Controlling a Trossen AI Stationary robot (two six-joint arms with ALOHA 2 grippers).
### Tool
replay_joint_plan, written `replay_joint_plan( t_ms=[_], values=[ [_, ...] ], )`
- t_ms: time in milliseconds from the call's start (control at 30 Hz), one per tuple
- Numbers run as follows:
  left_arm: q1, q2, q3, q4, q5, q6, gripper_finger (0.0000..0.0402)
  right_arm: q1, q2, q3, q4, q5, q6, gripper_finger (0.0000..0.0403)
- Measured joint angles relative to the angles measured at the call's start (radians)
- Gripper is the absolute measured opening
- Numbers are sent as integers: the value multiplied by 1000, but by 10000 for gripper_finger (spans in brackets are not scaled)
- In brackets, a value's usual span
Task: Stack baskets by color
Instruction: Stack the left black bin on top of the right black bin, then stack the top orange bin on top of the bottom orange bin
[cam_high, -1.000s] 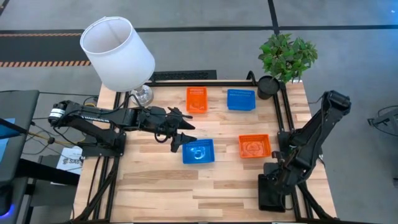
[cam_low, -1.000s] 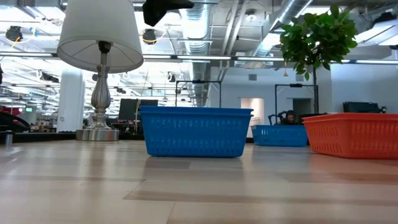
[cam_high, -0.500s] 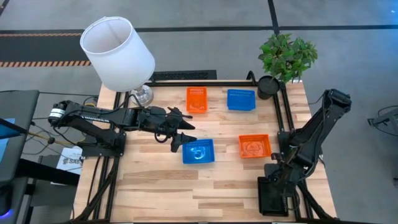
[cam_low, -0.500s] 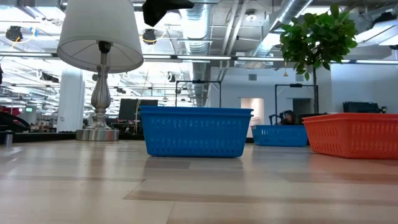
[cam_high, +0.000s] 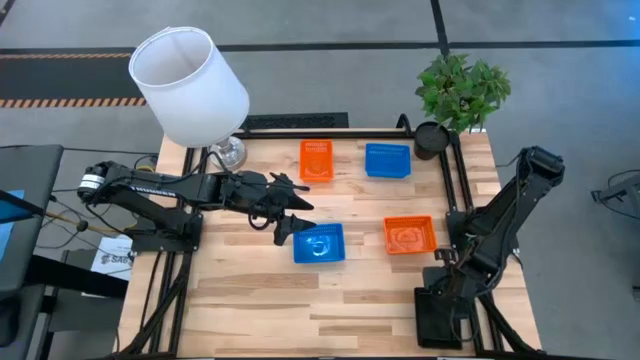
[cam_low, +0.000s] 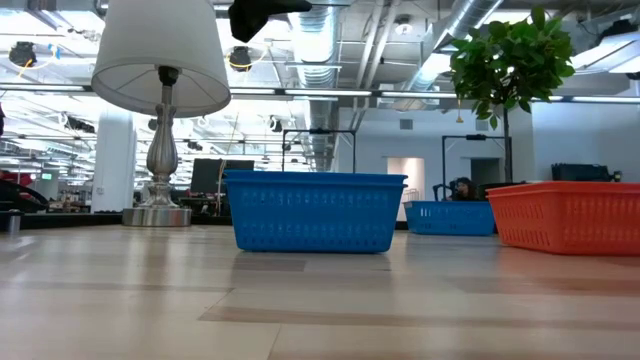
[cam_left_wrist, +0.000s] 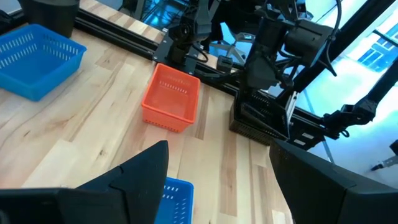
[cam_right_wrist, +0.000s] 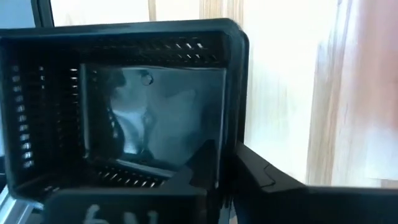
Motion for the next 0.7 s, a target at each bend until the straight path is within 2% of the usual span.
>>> replay_joint_plan(
  t_ms=[500, 700],
  values=[
    [0, 0, 0, 1, -8, 15, 267, -11, -43, 13, -33, -60, 28, 219],
    [0, 0, 0, 1, -9, 18, 267, -10, -108, 46, -123, -47, 117, 239]
  ],
)
